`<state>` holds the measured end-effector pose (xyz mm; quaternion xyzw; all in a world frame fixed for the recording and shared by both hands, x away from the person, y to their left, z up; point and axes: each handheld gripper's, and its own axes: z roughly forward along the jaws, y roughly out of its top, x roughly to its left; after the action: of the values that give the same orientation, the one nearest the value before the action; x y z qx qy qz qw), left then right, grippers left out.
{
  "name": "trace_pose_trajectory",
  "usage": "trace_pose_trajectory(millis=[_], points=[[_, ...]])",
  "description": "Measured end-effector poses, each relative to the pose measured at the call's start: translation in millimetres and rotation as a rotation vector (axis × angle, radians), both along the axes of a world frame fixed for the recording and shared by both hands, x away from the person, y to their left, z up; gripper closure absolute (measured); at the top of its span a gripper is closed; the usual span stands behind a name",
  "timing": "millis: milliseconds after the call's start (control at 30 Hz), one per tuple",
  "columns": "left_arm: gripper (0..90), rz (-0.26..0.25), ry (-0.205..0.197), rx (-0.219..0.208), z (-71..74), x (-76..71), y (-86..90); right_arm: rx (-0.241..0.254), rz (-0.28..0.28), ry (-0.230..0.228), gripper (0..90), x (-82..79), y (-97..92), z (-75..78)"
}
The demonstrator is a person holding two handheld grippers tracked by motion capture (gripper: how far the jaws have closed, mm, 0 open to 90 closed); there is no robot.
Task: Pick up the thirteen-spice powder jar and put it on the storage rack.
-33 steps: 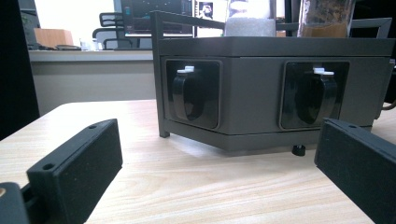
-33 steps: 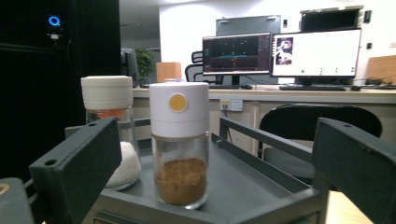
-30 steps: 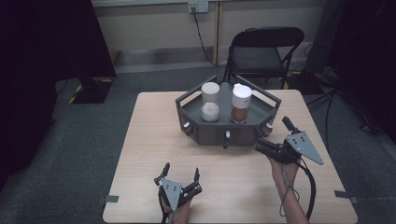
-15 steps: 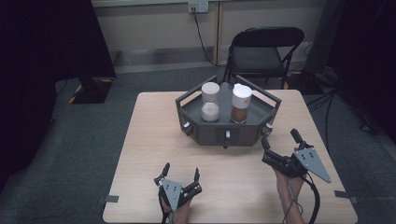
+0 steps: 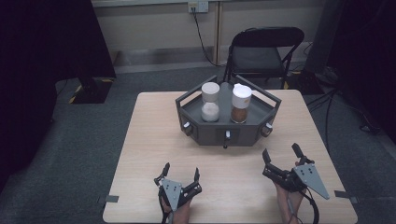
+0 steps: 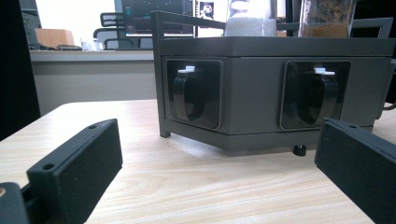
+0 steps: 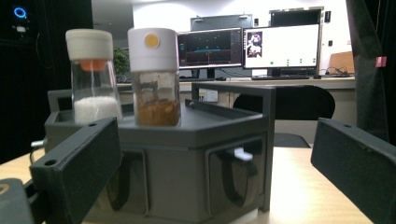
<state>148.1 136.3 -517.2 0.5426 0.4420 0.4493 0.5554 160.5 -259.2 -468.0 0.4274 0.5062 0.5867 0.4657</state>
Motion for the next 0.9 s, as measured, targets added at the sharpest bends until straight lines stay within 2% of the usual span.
trace_pose_trajectory(millis=[133,733,900], points=[[0.2,0.001,0.000,0.001,0.0,0.0,-0.2,0.011,-0.002,0.012,0.7,-4.0,1.1,-6.7],[0.2,0.001,0.001,0.001,0.2,0.1,-0.5,-0.045,-0.015,0.025,0.7,-19.1,10.6,-29.2],[0.2,0.001,0.001,0.001,0.2,0.1,-0.5,-0.038,-0.018,0.040,0.7,-22.1,12.5,-36.3]])
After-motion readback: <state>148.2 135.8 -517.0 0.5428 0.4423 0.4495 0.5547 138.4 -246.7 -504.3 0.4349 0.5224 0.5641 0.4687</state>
